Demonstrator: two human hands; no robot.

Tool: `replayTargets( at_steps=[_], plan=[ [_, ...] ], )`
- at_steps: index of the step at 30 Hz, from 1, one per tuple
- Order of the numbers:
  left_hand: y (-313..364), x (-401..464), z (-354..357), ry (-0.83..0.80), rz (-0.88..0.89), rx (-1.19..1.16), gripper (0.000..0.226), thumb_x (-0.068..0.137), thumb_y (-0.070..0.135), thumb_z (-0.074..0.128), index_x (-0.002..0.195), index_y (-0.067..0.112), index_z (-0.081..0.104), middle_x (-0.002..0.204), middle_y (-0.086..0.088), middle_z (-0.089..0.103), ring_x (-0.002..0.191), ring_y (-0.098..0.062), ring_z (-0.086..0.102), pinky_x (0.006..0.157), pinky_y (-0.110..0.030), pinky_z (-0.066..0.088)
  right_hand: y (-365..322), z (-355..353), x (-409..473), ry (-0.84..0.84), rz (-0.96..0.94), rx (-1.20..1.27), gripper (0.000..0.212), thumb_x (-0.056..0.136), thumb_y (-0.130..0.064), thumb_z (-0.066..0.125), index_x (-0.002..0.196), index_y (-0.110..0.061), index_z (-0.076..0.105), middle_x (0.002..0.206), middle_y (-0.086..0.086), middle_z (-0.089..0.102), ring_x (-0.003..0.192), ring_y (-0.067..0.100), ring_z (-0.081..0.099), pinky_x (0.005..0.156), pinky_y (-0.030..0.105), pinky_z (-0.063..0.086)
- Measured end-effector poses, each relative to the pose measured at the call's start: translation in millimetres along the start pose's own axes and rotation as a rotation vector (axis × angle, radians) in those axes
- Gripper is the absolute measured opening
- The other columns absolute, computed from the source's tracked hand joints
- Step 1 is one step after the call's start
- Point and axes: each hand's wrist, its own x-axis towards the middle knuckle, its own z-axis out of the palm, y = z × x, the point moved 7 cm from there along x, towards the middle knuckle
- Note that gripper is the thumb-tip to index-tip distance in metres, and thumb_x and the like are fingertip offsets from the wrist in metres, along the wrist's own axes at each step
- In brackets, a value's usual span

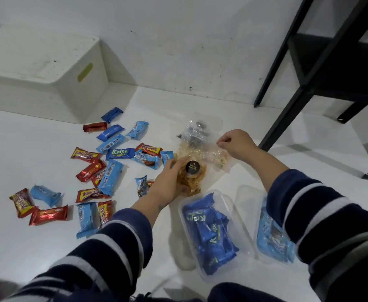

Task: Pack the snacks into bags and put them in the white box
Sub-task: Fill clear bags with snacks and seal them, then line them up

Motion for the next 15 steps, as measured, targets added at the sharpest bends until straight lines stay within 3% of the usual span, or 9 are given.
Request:
replayTargets(
  at_steps=[3, 7, 9, 12, 15],
  plan=[
    [-1, -1, 1, 0.011, 0.028, 0.014, 0.087, 0.077, 0.006, 0.073, 0.146, 0.035, 0.028, 0.143, -0.002, 0.03, 0.127, -0.024, 0.044, 0.106, -0.037, 0.04, 5, 5, -1, -0.019, 0.015, -0.01, 0.022, 0.096, -0.011, 0.052, 0.109, -0.003, 0.068, 0.121, 0.01, 0.064, 0.107, 0.022, 0.058, 0.082, 0.024, 0.04],
    [-1, 1, 2, 0.018, 0.048, 0.035, 0.086, 0.078, 0.006, 0.072, 0.146, 0.035, 0.027, 0.143, -0.001, 0.03, 0.127, -0.023, 0.043, 0.105, -0.04, 0.042, 8, 11, -1, -0.01, 0.033, -0.015, 0.024, 0.096, -0.006, 0.044, 0.108, 0.003, 0.063, 0.121, 0.011, 0.062, 0.104, 0.026, 0.057, 0.081, 0.03, 0.044],
    [-2, 3, 3, 0.018, 0.057, 0.059, 0.087, 0.079, 0.006, 0.072, 0.146, 0.037, 0.027, 0.144, -0.002, 0.029, 0.128, -0.023, 0.044, 0.104, -0.04, 0.043, 6, 14, 1, -0.003, 0.028, 0.026, 0.021, 0.094, -0.012, 0.048, 0.106, -0.007, 0.064, 0.118, 0.007, 0.063, 0.101, 0.022, 0.058, 0.08, 0.03, 0.046],
    [-3, 4, 4, 0.017, 0.058, 0.057, 0.086, 0.08, 0.006, 0.072, 0.146, 0.037, 0.027, 0.146, -0.001, 0.027, 0.13, -0.024, 0.042, 0.106, -0.04, 0.041, 1, 15, 4, -0.02, 0.01, 0.06, 0.017, 0.091, -0.022, 0.057, 0.101, -0.014, 0.067, 0.111, 0.004, 0.067, 0.098, 0.023, 0.062, 0.087, 0.04, 0.054],
    [-4, 3, 3, 0.032, 0.062, 0.033, 0.085, 0.08, 0.005, 0.072, 0.147, 0.034, 0.028, 0.146, -0.001, 0.027, 0.13, -0.022, 0.041, 0.108, -0.032, 0.037, -2, 15, 6, -0.003, 0.004, 0.016, 0.01, 0.09, -0.025, 0.061, 0.088, -0.021, 0.069, 0.102, -0.001, 0.068, 0.099, 0.022, 0.062, 0.092, 0.046, 0.05]
  ],
)
